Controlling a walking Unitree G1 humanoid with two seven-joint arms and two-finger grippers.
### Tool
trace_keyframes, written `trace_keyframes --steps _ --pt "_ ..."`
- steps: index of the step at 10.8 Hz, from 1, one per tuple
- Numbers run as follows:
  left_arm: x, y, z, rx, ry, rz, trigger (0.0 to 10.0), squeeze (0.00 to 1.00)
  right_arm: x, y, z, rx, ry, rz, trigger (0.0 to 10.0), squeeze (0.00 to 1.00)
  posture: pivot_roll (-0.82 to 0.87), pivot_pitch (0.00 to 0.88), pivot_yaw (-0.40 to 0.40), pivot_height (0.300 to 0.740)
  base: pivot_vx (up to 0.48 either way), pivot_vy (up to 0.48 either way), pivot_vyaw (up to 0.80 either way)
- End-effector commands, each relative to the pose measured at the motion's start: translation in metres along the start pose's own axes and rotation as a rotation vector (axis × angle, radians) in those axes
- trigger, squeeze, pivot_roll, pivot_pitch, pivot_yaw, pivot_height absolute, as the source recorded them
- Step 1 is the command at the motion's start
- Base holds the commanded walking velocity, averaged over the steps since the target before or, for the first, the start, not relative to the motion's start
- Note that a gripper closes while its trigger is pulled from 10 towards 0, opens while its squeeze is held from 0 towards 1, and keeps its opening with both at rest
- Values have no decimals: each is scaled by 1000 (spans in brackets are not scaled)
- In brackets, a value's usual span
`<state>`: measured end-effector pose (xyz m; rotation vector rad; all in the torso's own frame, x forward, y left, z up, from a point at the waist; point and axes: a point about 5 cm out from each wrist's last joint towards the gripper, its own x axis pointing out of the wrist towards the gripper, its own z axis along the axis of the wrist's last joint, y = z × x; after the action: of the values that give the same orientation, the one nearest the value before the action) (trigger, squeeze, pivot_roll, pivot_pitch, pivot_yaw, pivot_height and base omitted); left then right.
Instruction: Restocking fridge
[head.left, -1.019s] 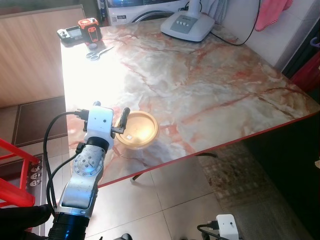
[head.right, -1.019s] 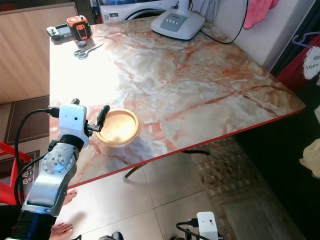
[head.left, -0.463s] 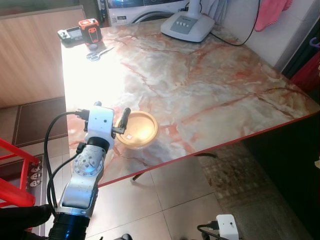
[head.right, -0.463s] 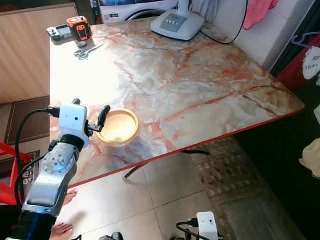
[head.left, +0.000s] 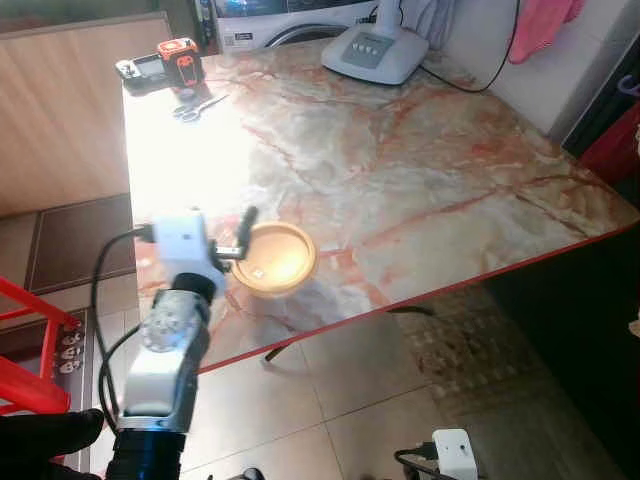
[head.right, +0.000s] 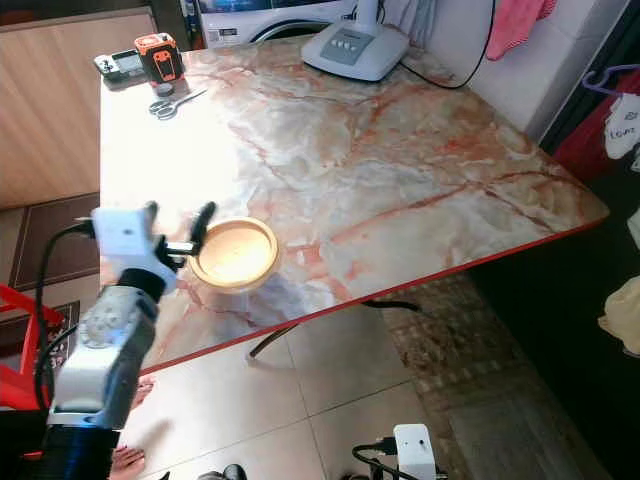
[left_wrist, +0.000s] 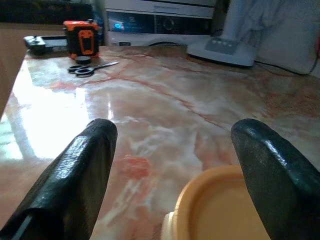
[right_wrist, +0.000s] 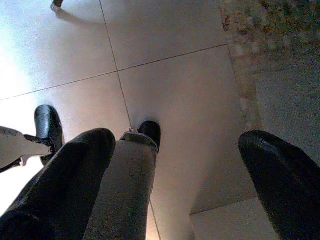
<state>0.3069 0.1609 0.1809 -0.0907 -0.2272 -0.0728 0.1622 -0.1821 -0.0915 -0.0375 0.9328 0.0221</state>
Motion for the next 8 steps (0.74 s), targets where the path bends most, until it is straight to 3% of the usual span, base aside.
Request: trace_keyframes --steps 1,2,4,8 --pt "-5 10 4 -117 -12 34 10000 0 -2 -1 -7 11 16 -6 10000 0 -89 155 -27 740 0 0 0" --pt "-8 18 -3 -214 24 62 10000 0 -2 -1 -7 10 17 -5 10000 0 -86 156 -28 740 0 0 0" --pt "-15 27 -16 -308 67 86 10000 0 -2 -2 -7 9 17 -6 10000 0 -89 163 -31 740 0 0 0" --pt "-16 19 -34 -466 145 33 10000 0 -2 -3 -6 5 17 -7 10000 0 -94 166 -40 740 0 0 0"
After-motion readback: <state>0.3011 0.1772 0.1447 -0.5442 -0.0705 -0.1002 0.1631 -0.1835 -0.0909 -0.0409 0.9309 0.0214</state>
